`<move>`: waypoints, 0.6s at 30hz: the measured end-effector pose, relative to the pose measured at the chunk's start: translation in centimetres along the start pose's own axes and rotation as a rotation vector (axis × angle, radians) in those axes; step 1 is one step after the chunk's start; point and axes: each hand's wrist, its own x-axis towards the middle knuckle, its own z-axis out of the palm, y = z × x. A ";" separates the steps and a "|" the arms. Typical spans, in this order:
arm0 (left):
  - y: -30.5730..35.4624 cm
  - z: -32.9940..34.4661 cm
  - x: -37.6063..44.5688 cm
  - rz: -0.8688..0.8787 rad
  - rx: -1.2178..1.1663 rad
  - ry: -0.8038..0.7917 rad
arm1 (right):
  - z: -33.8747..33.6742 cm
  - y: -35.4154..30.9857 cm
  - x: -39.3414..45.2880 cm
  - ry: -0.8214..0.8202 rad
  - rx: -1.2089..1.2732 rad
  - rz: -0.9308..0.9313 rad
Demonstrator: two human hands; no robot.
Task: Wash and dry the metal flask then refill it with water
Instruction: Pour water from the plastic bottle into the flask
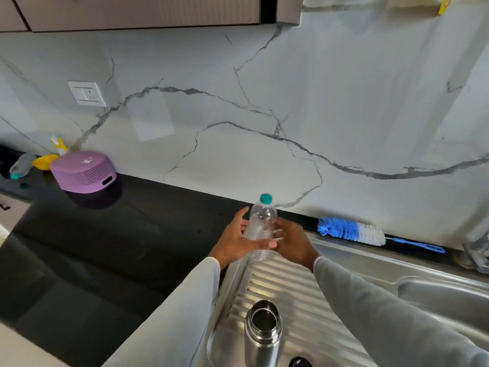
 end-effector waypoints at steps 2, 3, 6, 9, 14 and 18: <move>-1.1 -1.1 0.1 -0.068 0.053 0.021 | -0.5 0.4 2.5 0.054 0.018 0.067; -1.6 -1.5 0.2 -0.092 0.077 0.025 | -0.9 0.5 3.8 0.069 0.001 0.087; -3.2 -2.7 1.0 -0.137 0.144 0.049 | -1.1 1.2 8.1 0.122 0.021 0.162; -3.6 -3.5 2.7 -0.153 0.231 0.072 | -0.5 2.3 11.9 0.166 0.006 0.210; -3.8 -4.1 5.7 -0.176 0.435 0.085 | 0.6 4.0 15.9 0.183 -0.042 0.230; -4.1 -4.2 7.3 -0.187 0.500 0.121 | 1.1 5.4 17.4 0.186 -0.078 0.216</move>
